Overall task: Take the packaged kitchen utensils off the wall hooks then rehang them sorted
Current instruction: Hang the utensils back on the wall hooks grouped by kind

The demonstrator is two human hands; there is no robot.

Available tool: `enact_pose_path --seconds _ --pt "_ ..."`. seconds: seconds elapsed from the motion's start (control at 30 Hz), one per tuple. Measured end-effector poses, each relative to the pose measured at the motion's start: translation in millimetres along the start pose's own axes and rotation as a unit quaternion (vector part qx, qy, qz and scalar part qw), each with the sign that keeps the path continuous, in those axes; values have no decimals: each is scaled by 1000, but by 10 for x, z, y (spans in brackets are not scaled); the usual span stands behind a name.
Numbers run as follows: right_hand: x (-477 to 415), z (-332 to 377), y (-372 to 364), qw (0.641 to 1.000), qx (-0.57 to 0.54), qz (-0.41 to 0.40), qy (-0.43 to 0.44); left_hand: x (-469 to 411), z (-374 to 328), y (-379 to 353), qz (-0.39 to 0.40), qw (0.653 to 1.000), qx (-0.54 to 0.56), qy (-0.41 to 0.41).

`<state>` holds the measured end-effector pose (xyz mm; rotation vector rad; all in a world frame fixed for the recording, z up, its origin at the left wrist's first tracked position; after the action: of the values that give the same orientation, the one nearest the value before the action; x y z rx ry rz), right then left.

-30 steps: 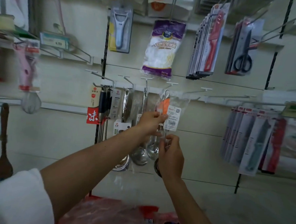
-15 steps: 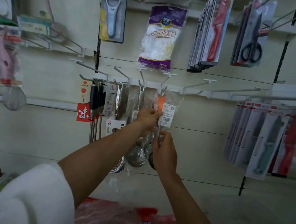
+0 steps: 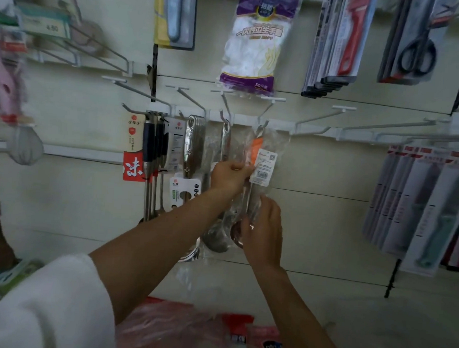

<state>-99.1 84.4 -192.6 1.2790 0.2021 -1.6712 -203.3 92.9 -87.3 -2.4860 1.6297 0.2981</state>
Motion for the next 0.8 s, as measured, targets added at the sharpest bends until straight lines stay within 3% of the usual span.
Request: enact_pose_path --seconds 0.07,0.13,0.33,0.43,0.53,0.8 --pt "31 92 15 999 15 -27 15 122 38 204 10 999 -18 -27" --pt "82 274 -17 998 24 -45 41 295 82 596 1 991 -114 -77" --pt "316 1144 -339 993 17 -5 119 859 291 2173 -28 903 -385 -186" --pt "484 1714 -580 989 -5 34 143 1115 386 2947 -76 822 -544 -149" --pt "740 2349 -873 982 -20 60 178 1440 421 3717 -117 753 -634 -129" --pt "2066 4304 -1936 938 -129 173 273 2822 648 6331 -239 670 -703 -7"
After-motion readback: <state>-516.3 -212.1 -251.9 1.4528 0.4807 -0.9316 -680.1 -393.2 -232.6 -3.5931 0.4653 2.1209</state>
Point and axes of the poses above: each hand's wrist, its own x-axis away from the middle knuckle, its own y-axis out of the back of the hand, z = x × y, the point moved 1 cm from there along -x, towards the middle knuckle, and after that the axes turned 7 degrees about y, right-handed, at the moved point
